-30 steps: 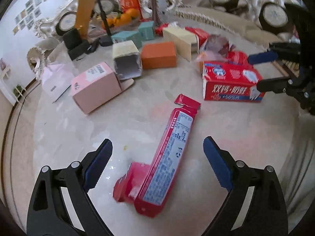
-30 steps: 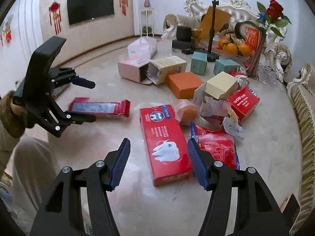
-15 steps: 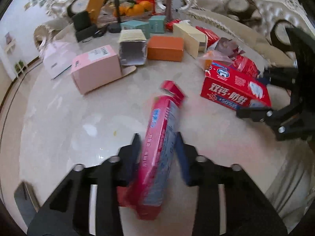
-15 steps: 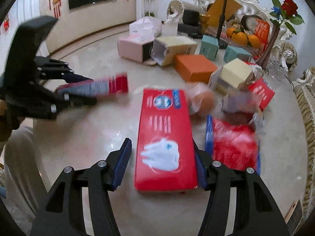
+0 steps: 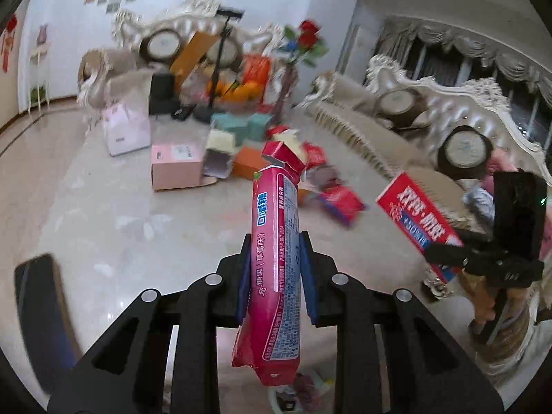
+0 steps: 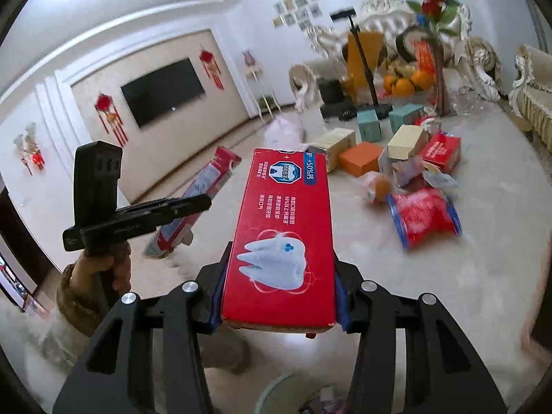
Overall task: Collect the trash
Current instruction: 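Lower both items over the wastebasket and open both tools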
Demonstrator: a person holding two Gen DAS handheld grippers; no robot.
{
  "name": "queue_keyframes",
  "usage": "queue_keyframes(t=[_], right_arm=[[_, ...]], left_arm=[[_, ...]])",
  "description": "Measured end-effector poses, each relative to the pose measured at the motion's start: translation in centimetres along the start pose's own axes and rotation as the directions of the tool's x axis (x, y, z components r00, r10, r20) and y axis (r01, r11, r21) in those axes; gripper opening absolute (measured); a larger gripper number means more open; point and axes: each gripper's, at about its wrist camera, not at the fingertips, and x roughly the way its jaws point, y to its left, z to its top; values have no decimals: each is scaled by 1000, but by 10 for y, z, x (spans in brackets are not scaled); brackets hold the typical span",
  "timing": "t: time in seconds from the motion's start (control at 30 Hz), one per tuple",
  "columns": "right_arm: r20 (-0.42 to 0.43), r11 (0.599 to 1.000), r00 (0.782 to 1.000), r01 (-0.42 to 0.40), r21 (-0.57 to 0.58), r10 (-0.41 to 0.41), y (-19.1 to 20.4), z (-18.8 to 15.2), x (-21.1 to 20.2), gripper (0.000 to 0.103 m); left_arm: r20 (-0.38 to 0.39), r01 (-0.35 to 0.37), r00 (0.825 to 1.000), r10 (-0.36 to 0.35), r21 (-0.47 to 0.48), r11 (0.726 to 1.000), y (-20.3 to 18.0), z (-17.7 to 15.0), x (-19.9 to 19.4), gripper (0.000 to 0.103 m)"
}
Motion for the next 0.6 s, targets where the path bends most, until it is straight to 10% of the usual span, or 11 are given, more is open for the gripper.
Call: queue_keyframes(t=[0.23, 0.6], right_arm=[[-139, 981, 982, 147, 127, -129, 9, -87, -34, 46], [-484, 921, 860, 307, 240, -161, -22, -193, 46, 46]], left_arm=[[-159, 69, 984, -77, -60, 996, -57, -97, -19, 26], [-523, 51, 848, -86, -81, 995, -86, -216, 100, 26]])
